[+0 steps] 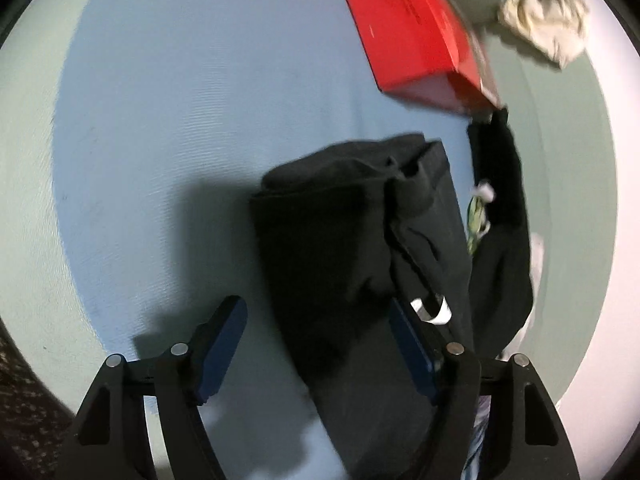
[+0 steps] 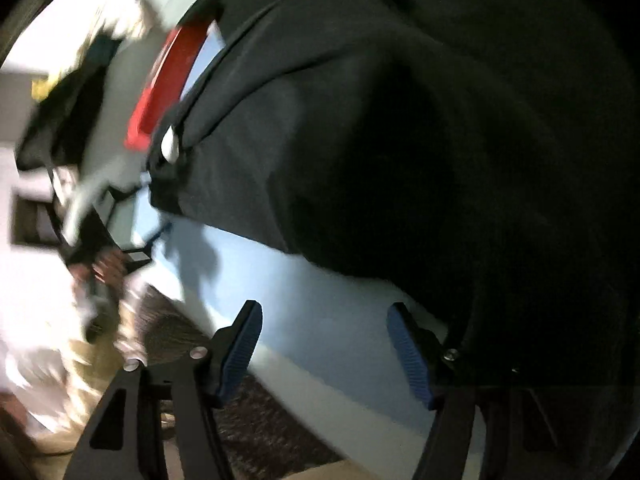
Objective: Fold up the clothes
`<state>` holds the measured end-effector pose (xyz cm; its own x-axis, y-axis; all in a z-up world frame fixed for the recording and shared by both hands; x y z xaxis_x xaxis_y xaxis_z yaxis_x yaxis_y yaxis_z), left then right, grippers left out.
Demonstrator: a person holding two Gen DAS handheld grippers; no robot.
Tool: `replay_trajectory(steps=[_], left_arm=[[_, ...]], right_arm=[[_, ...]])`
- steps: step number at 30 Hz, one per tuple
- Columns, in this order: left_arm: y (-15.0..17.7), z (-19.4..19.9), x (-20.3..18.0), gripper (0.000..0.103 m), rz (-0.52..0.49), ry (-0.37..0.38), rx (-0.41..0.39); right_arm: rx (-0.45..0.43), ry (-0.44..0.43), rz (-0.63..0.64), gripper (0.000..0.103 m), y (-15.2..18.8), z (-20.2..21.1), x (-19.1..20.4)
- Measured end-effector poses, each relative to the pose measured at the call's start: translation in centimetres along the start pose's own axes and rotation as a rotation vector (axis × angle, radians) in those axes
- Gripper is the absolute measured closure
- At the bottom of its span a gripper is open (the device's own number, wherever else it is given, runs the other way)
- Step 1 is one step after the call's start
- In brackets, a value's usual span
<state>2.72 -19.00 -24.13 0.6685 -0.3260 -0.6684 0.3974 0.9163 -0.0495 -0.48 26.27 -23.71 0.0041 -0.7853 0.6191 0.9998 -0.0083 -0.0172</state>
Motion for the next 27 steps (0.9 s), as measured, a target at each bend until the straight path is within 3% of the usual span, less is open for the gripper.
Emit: replay_trajectory(steps=[4, 6, 7, 10, 11, 13, 14, 18, 20, 22, 25, 27], left_arm=[[1.0, -0.6, -1.3, 0.033, -0.119, -0.055, -0.025], [1.6, -1.5, -1.9, 0.043, -0.139, -0.042, 0.007], [1.8, -2.0, -1.8, 0.044, -0.129, -0.037, 0.015], [2.0, -2.6, -2.0, 0.046, -0.147, -0.061, -0.009], [1.9, -2.6, -2.1, 0.053, -0.157, -0.072, -0.015], [1.6, -2.8, -2.0, 0.076, -0.174, -0.115, -0.018], [1.3, -3.0, -1.9, 0.094, -0.175, -0.128, -0.015], [0.1, -2.7, -1.7, 0.097, -0.135, -0.081, -0.006], [-0.1, -1.9, -2.5, 0.098, -0.166, -0.061, -0.034], [0.0, -1.1, -3.5, 0.098, -0.193, -0.043, -0.043], [0.1, 0.1, -4.7, 0.098, -0.227, -0.008, -0.053], [0.3, 0.5, -5.7, 0.098, -0.235, 0.017, -0.057]], right_arm=[[-0.001, -0.051, -0.03, 0.034, 1.8, 0.1, -0.5], [0.004, -0.064, -0.032, 0.032, 2.6, 0.0, -0.5], [0.0, -0.06, -0.044, 0.033, 2.6, -0.4, -0.5], [-0.065, -0.055, -0.132, 0.048, 1.9, -0.5, -1.4], [-0.11, -0.042, -0.153, 0.053, 1.5, 0.3, -1.9], [-0.22, 0.032, -0.163, 0.057, 0.5, 2.5, -2.9], [-0.252, 0.074, -0.152, 0.065, 0.0, 3.4, -3.2], [-0.458, 0.23, -0.052, 0.07, -2.5, 8.6, -2.1], [-0.616, 0.348, -0.024, 0.061, -3.4, 11.5, -0.8], [-0.735, 0.534, -0.027, 0.048, -3.9, 14.5, -0.6], [-0.702, 0.447, 0.035, 0.045, -3.5, 15.6, 0.9], [-0.576, 0.212, 0.096, 0.029, -2.4, 14.2, 2.5]])
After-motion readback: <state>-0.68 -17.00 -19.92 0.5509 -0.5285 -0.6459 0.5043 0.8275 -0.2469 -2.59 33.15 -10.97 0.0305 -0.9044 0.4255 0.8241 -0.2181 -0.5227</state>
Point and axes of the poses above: each gripper's, at about its wrist camera, not at the fingertips, and z roughly against the way its jaws point, x to its left, y to its underside, the point moved 2 cm from there along -z, roughly the way its jaws point, and after that the axes turned 3 degrees about -z, right-handed, at the moved point
